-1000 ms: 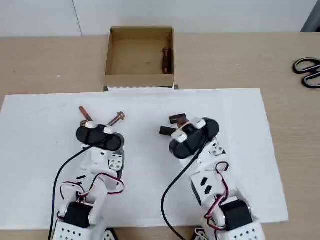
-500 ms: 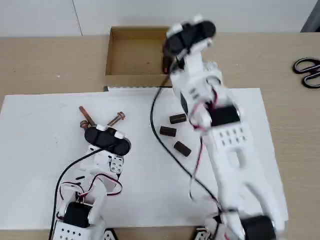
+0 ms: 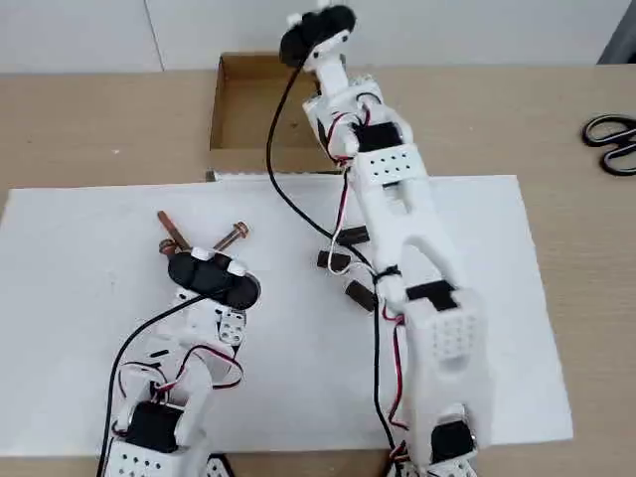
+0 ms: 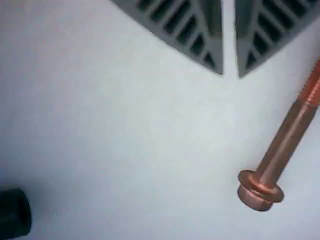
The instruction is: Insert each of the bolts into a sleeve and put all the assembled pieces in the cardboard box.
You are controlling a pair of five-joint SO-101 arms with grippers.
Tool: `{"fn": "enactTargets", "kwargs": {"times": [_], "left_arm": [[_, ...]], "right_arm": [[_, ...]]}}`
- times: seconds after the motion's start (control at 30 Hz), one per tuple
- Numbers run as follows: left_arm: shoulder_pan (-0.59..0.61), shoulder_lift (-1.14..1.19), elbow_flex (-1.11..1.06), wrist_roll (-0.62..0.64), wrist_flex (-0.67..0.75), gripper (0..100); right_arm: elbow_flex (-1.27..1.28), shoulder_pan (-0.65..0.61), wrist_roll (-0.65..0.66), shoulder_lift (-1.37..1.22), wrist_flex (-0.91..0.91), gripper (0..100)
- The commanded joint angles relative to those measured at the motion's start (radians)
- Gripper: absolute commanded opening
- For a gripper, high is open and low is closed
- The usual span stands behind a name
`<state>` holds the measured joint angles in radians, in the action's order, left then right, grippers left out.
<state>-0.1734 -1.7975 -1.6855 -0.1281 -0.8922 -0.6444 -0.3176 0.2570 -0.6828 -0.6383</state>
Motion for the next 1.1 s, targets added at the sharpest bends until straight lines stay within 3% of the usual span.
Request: {"fn": "enactTargets", "kwargs": {"times": [0.0,0.1,0.3,0.57,1.07], "left_arm": [[0.006,-0.012,0.004,-0.003,0.0,1],[0.006,-0.012,0.004,-0.003,0.0,1],[0.006,-0.012,0.004,-0.003,0.0,1],[0.006,-0.012,0.004,-0.005,0.0,1],[0.006,-0.012,0.004,-0.006,0.0,1]], "right_arm": [[-0.195,-0.025,0.064,-0.094,0.038,0.4],[-0.281,-0.045,0.123,-0.18,0.031,1.0],[-0.358,-0.073,0.146,-0.24,-0.047,15.8],[-0.402,-0.073,0.144,-0.232,-0.11,15.8],[-0.879,-0.07,0.141,-0.236,-0.898,15.8]]}}
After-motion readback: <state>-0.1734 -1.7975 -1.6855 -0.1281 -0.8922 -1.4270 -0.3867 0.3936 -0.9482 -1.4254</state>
